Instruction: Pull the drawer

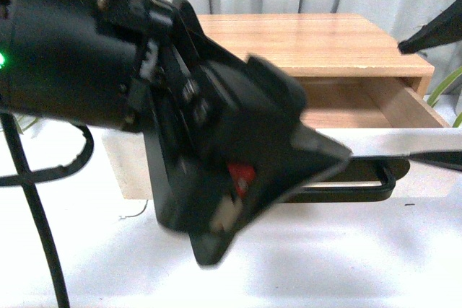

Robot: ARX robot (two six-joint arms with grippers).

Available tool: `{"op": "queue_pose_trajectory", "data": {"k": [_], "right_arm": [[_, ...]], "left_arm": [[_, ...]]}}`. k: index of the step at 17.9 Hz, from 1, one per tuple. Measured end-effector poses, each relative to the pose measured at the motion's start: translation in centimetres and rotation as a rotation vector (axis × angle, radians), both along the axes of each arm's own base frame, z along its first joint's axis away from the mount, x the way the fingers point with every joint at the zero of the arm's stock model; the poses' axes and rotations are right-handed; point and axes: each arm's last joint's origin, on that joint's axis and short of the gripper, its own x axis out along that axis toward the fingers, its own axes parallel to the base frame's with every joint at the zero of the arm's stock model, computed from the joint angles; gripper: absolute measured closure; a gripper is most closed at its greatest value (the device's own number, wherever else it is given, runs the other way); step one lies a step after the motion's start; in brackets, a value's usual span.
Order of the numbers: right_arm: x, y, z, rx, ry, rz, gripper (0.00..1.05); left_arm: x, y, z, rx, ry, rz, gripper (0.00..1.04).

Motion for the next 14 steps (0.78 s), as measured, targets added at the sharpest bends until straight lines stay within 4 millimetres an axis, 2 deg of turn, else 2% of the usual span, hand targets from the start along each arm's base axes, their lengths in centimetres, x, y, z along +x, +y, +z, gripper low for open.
{"op": "queue_pose_trajectory", "data": {"k": [3,5,7,8,12,13,14], "right_arm": [[2.2,-1.7,1.5,0.196,-0.062,-0.278,0.06],[4.0,-2.8,1.8,0.325,0.006,-0.527,0.06],[5.2,-4.3,1.5,0.454,0.125,-0.779,0.06],[5.6,-5.1,1.2,0.556,0.159,-0.924,0.06],[4.9,-5.4,0.0,0.681,0.241,-1.027,0.06],[4.5,-5.5,-0.4,0.791,0.077,-1.04,0.14],[3.5,-5.6,-0.7,0.842,-0.009,-1.062,0.22]], "left_arm": [[3.5,4.0,1.5,-0.149,-0.004,0.344,0.07],[6.0,6.9,1.0,-0.191,0.096,0.639,0.07],[6.9,9.7,0.0,-0.213,0.181,0.868,0.07],[6.9,11.3,0.1,-0.228,0.194,0.973,0.07],[3.9,13.6,0.4,-0.244,0.16,1.05,0.07],[3.3,14.2,0.4,-0.249,0.121,1.073,0.08],[2.9,14.1,0.1,-0.268,-0.036,1.104,0.14]]}}
